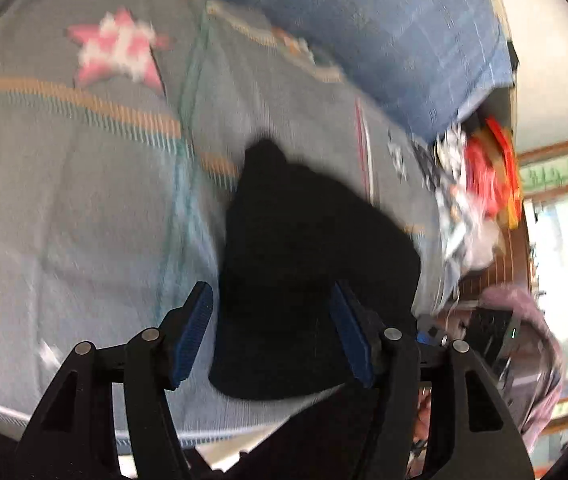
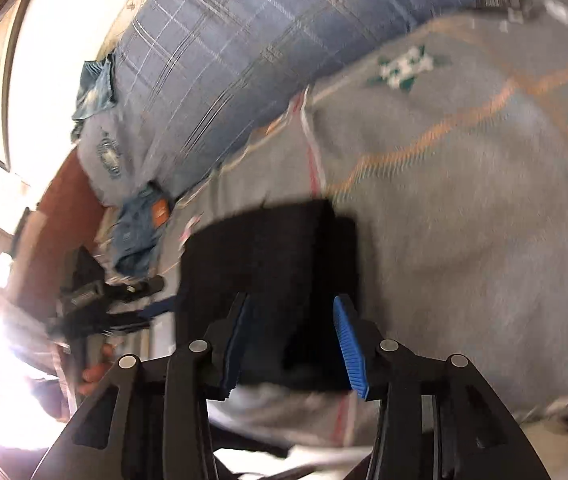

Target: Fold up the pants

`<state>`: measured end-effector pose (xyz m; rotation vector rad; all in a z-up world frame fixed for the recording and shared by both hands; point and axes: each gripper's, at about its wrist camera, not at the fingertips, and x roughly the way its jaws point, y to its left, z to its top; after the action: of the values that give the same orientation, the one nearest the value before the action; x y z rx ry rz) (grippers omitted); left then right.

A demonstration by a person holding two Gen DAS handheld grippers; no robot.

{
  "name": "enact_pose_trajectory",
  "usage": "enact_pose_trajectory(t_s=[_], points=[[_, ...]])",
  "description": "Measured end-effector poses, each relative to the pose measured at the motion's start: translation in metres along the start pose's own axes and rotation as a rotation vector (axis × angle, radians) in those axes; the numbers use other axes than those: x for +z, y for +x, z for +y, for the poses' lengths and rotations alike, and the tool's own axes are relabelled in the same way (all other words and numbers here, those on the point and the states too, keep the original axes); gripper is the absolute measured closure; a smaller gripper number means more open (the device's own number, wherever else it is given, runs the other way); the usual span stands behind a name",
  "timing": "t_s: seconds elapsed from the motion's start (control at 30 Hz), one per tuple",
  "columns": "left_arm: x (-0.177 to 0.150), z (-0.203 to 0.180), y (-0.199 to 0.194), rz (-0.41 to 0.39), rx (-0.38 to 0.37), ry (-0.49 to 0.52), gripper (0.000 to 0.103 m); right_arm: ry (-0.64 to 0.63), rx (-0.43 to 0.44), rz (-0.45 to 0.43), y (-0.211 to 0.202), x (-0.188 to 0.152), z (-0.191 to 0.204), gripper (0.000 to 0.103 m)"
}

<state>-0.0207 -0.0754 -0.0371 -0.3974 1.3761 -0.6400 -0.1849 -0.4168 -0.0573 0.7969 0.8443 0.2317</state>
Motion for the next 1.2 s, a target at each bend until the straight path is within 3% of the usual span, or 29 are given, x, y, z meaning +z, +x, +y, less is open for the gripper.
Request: enact_pose_trajectory(t_s=[0.07,0.13,0.17,0.23,0.33,0.4,0.67,0.83,0.9,1.0,1.2], points=[[-0.010,-0.004,0.017,0.044,0.027,0.014,0.043,0.006,-0.014,0.025,0.011,-0.006,0.000,0.058],[-0.024,-0.012,0.013,0.008,0.050,0.029,0.043,-0.055,-0.068,0.019,0.013,-0.009,0.007,0.088],[-0.029,-0.018,0.010,-0.005,0.066,0.057,0.042,-0.093,-0.047,-0.002,0.005,-0.010,0.016,0.090],[-0.034,-0.026,0.014,-0.009,0.098,0.094,0.042,-0.179,-0.091,-0.042,-0.007,-0.012,0.031,0.091],[-0.039,-0.031,0.021,-0.032,0.130,0.123,0.040,-0.256,-0.204,0.005,0.003,-0.019,0.032,0.090],[-0.042,-0.039,0.021,-0.047,0.166,0.157,0.040,-0.245,-0.239,0.038,0.018,-0.022,0.021,0.089],[-0.045,-0.059,0.004,-0.145,0.258,0.245,0.040,-0.138,-0.162,-0.036,-0.006,-0.014,0.018,0.076],[-0.043,-0.064,-0.009,-0.191,0.282,0.266,0.040,-0.098,-0.156,-0.088,-0.017,-0.004,0.021,0.055],[-0.042,-0.068,-0.012,-0.212,0.301,0.275,0.034,-0.089,-0.164,-0.105,-0.019,0.000,0.023,0.049],[-0.040,-0.065,-0.017,-0.239,0.321,0.255,0.029,-0.075,-0.170,-0.124,-0.021,0.005,0.024,0.041],[-0.035,-0.054,-0.033,-0.330,0.320,0.187,0.023,-0.055,-0.153,-0.137,-0.016,0.009,0.021,0.038]])
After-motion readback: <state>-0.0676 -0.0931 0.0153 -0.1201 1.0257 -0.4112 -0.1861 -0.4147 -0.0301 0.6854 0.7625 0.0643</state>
